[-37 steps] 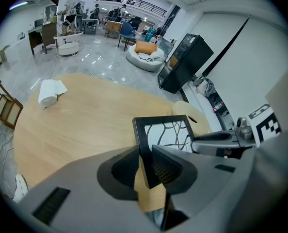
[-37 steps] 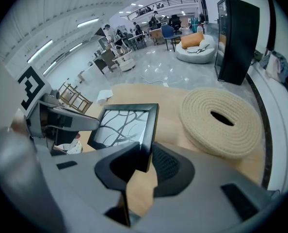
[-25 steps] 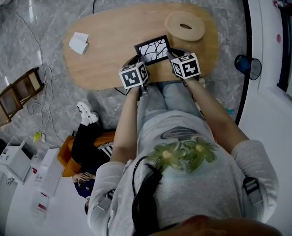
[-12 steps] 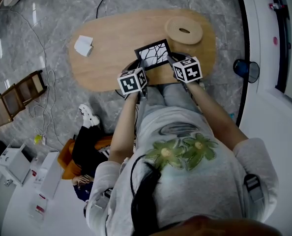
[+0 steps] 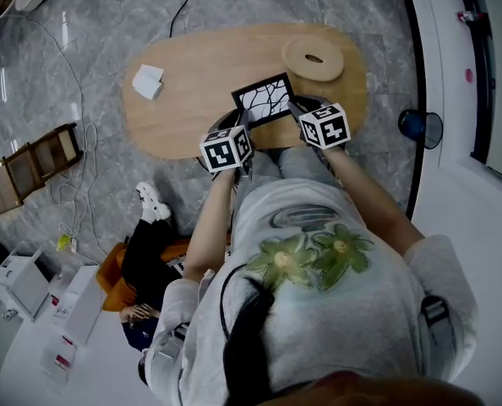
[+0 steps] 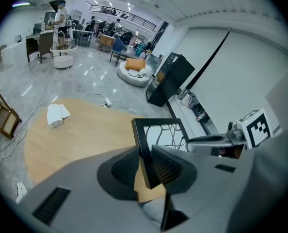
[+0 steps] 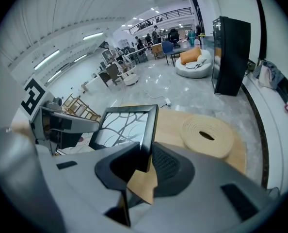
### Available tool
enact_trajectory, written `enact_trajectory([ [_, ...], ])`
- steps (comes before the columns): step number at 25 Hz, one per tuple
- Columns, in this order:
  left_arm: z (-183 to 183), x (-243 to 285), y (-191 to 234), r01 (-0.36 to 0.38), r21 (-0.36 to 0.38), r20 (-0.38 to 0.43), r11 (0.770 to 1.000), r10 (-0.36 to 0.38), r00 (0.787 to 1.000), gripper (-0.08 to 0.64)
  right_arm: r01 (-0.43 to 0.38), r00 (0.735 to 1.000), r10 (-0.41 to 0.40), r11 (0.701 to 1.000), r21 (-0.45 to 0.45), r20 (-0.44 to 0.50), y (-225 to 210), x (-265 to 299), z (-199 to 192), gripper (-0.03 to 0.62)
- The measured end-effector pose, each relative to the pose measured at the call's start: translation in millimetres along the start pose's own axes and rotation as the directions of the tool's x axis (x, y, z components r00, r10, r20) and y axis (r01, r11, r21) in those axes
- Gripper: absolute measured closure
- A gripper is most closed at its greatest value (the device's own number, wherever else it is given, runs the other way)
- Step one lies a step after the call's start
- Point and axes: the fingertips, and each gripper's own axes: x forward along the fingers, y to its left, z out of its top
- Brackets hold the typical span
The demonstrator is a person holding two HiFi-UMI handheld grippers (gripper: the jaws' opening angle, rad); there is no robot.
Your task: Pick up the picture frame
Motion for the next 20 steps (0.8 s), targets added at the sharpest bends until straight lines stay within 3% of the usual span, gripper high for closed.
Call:
enact_trajectory([
  [20,34,-47,-40,0.033,0.107,0.104,0.994,-0.045,0.994,0.471,0.012,0.989,-0.009,1.0,-0.02,0.145,12,-62,34,0.506],
])
